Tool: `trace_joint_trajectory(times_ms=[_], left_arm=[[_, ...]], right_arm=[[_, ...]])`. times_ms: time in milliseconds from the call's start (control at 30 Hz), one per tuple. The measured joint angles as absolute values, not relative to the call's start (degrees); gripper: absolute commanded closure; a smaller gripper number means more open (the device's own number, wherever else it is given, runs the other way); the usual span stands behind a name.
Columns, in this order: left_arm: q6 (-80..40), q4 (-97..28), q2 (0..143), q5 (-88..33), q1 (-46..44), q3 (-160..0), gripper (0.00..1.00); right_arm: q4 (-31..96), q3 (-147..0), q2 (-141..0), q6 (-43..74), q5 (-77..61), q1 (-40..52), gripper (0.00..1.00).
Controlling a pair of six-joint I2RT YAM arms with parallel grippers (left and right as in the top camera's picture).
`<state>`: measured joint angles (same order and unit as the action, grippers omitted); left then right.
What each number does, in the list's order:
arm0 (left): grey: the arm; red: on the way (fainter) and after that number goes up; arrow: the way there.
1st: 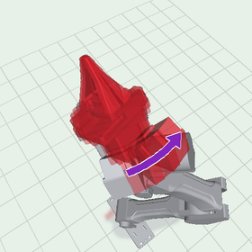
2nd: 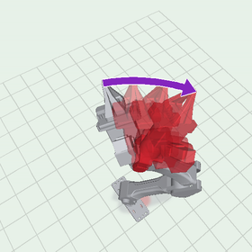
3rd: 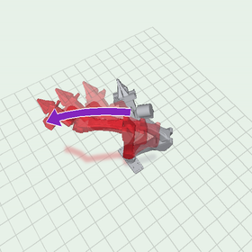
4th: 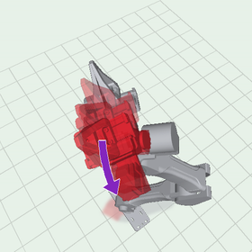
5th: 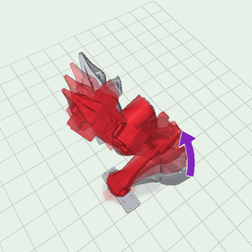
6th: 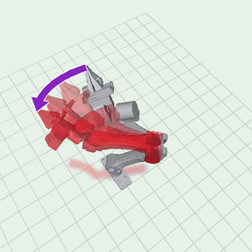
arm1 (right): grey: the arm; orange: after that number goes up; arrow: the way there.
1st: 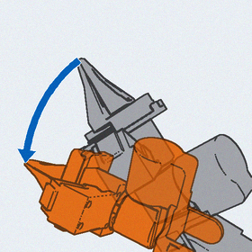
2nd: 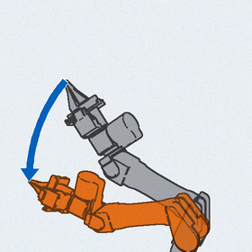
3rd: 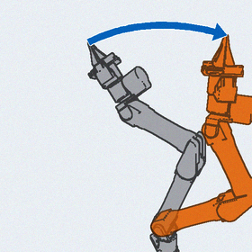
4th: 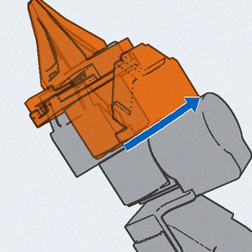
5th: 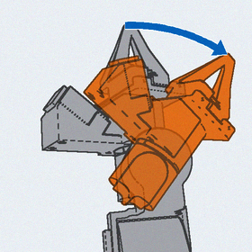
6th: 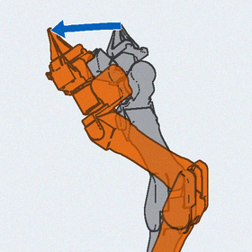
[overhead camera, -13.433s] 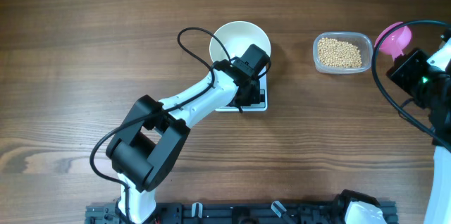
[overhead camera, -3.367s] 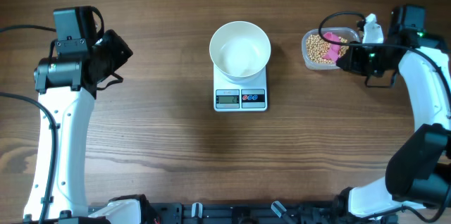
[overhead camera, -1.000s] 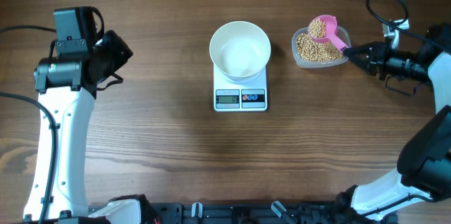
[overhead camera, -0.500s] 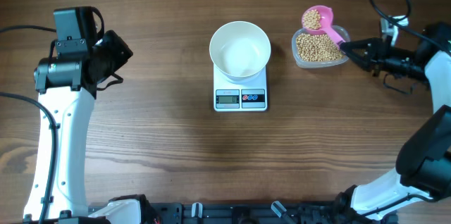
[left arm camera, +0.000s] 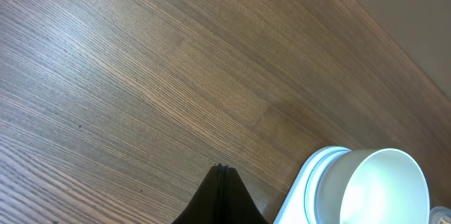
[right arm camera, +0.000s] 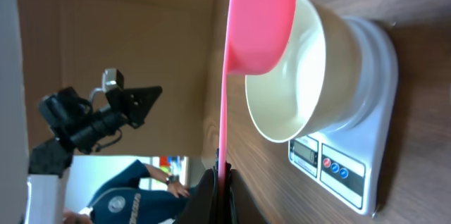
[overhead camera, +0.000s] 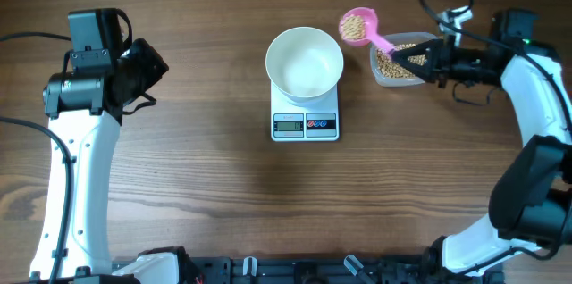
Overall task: Scoop item into bowl and weigh 150g on scale
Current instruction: 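Carry the scoop left over the white bowl with the right gripper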
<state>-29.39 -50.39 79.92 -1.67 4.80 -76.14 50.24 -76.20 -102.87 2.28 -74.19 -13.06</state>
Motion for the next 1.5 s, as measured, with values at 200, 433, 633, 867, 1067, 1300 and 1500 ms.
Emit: trace_joint_trajectory(times_ms=[200, 433, 633, 867, 1067, 1300, 1500], left_arm=[[-29.4, -50.4, 79.9, -1.7, 4.8, -76.1, 0.96], [-29.4, -50.4, 79.9, -1.7, 4.8, -76.1, 0.96], [-29.4, -50.4, 79.9, -1.7, 4.8, -76.1, 0.96], [-29.4, -50.3, 79.9, -1.7, 4.8, -76.1, 0.96], [-29.4, -49.7, 79.9, -1.7, 4.8, -76.1, 0.96], [-29.4, -49.7, 79.9, -1.7, 4.8, -76.1, 0.96], [-29.4, -49.8, 79.9, -1.7, 4.8, -76.1, 0.96]], right_arm=[[49.5, -76.2, -100.7, 3.5, -70.2, -8.4, 0.95], [45.3, -76.2, -100.6, 5.4, -63.7, -1.7, 0.96], [43.0, -76.2, -99.9, 5.6, -57.0, 3.4, 0.96], [42.9, -76.2, -93.7, 4.6, -45.4, 6.6, 0.96], [43.7, -76.2, -90.7, 1.2, -36.3, 10.8, 0.96], [44.1, -76.2, -90.7, -3.2, -23.2, 18.2, 0.96], [44.2, -76.2, -90.7, -7.1, -10.0, 23.9, 0.96]])
